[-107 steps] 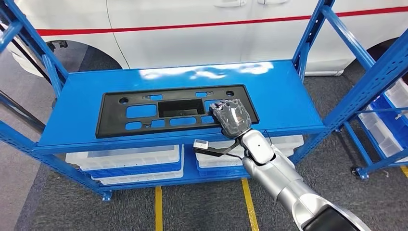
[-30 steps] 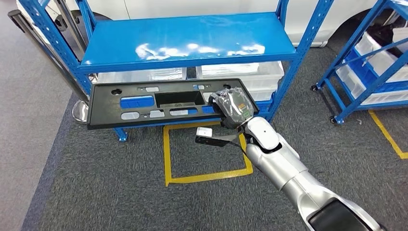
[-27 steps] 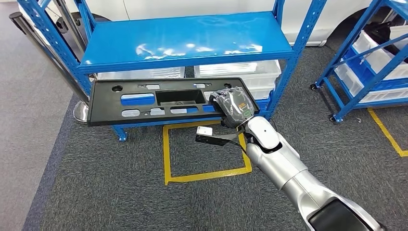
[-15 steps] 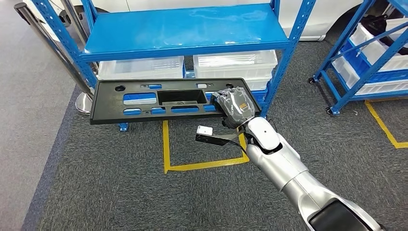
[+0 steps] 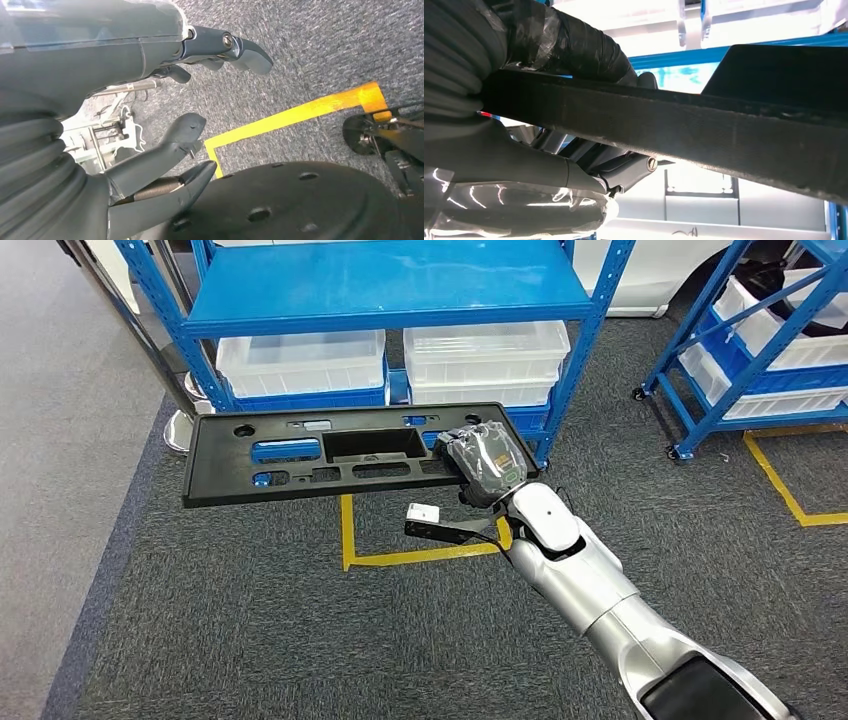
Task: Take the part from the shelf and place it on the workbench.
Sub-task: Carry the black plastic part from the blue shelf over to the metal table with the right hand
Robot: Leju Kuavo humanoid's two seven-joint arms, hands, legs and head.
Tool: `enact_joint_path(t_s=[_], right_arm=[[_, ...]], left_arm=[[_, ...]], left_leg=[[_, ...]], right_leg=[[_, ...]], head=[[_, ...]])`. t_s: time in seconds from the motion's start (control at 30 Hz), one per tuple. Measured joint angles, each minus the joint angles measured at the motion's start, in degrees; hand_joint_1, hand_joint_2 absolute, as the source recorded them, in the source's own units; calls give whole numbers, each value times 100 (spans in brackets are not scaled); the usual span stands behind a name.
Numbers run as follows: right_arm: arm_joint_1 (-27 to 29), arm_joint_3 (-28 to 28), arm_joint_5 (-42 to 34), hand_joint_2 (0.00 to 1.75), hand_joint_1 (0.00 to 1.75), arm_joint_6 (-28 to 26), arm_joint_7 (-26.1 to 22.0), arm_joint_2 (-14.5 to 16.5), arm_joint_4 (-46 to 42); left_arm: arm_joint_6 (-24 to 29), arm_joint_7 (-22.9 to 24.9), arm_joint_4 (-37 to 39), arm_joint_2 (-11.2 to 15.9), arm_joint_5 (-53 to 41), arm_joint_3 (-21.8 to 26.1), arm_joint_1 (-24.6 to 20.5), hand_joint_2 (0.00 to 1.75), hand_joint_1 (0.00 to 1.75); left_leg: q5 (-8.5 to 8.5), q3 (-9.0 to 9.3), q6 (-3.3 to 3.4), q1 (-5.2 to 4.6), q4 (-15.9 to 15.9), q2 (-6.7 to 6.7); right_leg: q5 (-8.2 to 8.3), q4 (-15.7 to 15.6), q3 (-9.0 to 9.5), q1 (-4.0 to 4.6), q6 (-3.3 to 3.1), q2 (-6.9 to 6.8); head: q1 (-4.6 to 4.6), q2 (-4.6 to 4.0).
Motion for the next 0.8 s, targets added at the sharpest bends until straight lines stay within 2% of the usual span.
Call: enact_joint_path(t_s=[0.03,0.07,0.1,0.13,0.17,0.2,0.23,0.27,0.3,0.33,0.37,0.4,0.43,0.47,0.5,0.53,0.57,0.6,0.63,0.67,0.73,0.77,0.8], right_arm=[[-2,1,-1,175,168,-1,-1,5,-7],[0,1,-2,175,168,0,-2,8,-10],[3,1,-3,175,168,2,-2,9,-9],[4,2,-3,175,168,3,-2,10,-7],[5,2,-3,175,168,5,-3,12,-6],[4,2,-3,175,168,7,-3,14,-5],[5,2,-3,175,168,8,-3,15,-5],[5,2,-3,175,168,8,-3,16,-5],[6,2,-4,175,168,9,-3,16,-5],[7,2,-8,175,168,13,-3,16,-5],[9,2,-21,175,168,19,-3,15,-5],[10,2,-40,175,168,27,-3,15,-5],[11,2,-66,175,168,34,-5,16,-7],[10,2,-91,175,168,39,-7,18,-12],[7,2,-109,175,168,45,-9,25,-18],[3,2,-121,175,168,56,-11,32,-24],[1,2,-131,175,168,72,-12,39,-28],[-1,2,-138,175,168,90,-12,44,-28],[-2,2,-147,175,168,105,-11,42,-27],[-4,2,-155,175,168,114,-11,41,-26],[-6,2,-166,175,168,120,-13,39,-22],[-3,2,-171,175,168,122,-15,40,-19],[4,2,-178,175,168,124,-16,40,-15]], left_arm=[[3,-1,-1,-1,0,0,3,175,0],[5,-2,-1,-1,0,0,13,175,0],[7,-2,0,0,0,0,22,175,0],[8,-2,1,1,0,0,31,175,0],[8,-1,1,2,0,0,37,175,0],[8,-1,2,2,1,0,36,175,0],[9,-2,2,2,1,0,34,175,0],[9,-2,2,3,1,0,32,175,0],[9,-3,2,3,2,0,31,175,0],[7,-12,2,3,4,0,31,175,0],[2,-31,2,3,9,1,30,175,0],[-7,-56,2,3,17,2,30,175,0],[-19,-83,1,7,29,4,29,175,0],[-30,-104,1,13,43,11,31,175,0],[-38,-116,0,18,55,19,33,175,0],[-43,-125,-1,22,66,28,34,175,0],[-45,-131,-1,21,74,35,36,175,0],[-49,-135,-1,14,80,39,38,175,0],[-51,-138,-1,8,88,42,36,175,0],[-54,-139,-1,1,92,44,34,175,0],[-55,-146,-1,-8,98,49,34,175,0],[-55,-150,-1,-11,98,53,40,175,0],[-56,-154,-1,-13,98,60,46,175,0]], left_leg=[[54,-33,-41,-3,5,-3],[117,-51,-83,1,-5,-4],[143,-72,-119,14,-12,-6],[65,-110,-151,28,29,-9],[-137,-168,-181,38,166,-13],[-438,-239,-203,48,407,-16],[-769,-315,-222,47,745,-18],[-1023,-373,-235,47,1117,-19],[-1126,-392,-237,46,1437,-19],[-1054,-356,-227,43,1647,-19],[-869,-251,-203,35,1694,-23],[-663,-59,-160,21,1565,-39],[-566,228,-93,-1,1265,-104],[-628,592,-19,-31,814,-186],[-776,914,34,-55,360,-254],[-927,1142,74,-77,11,-305],[-1005,1259,92,-93,-205,-297],[-982,1259,105,-77,-281,-253],[-916,1235,135,-65,-300,-201],[-849,1206,172,-49,-323,-141],[-731,1112,218,-37,-336,-18],[-688,1053,227,-38,-326,38],[-651,991,220,-37,-310,94]], right_leg=[[-107,-203,107,26,-47,10],[-108,-274,106,41,-112,14],[-42,-269,52,40,-167,-2],[26,-274,-7,39,-226,-14],[106,-287,-81,29,-278,-28],[187,-291,-167,29,-318,-38],[268,-291,-262,39,-344,-39],[349,-287,-364,52,-356,-39],[422,-283,-468,66,-362,-37],[496,-279,-576,82,-362,-36],[567,-276,-678,98,-357,-28],[637,-274,-773,115,-348,-15],[711,-271,-851,120,-336,2],[775,-268,-905,130,-318,23],[841,-269,-941,137,-294,39],[909,-285,-958,133,-266,60],[978,-312,-965,137,-234,81],[1044,-340,-978,135,-202,110],[1046,-337,-1002,132,-176,130],[957,-241,-1057,128,-151,132],[532,320,-1276,109,-102,94],[295,718,-1407,93,-75,72],[124,1063,-1497,78,-48,54]], head=[[-2,0],[-3,-1],[-1,0],[-2,0],[-1,0],[-2,0],[-2,-1],[-2,0],[-2,0],[-2,0],[-3,0],[-3,-1],[-3,0],[-3,0],[-2,0],[-2,1],[-2,0],[-1,0],[2,0],[6,-1],[13,-1],[14,-1],[14,-1]])
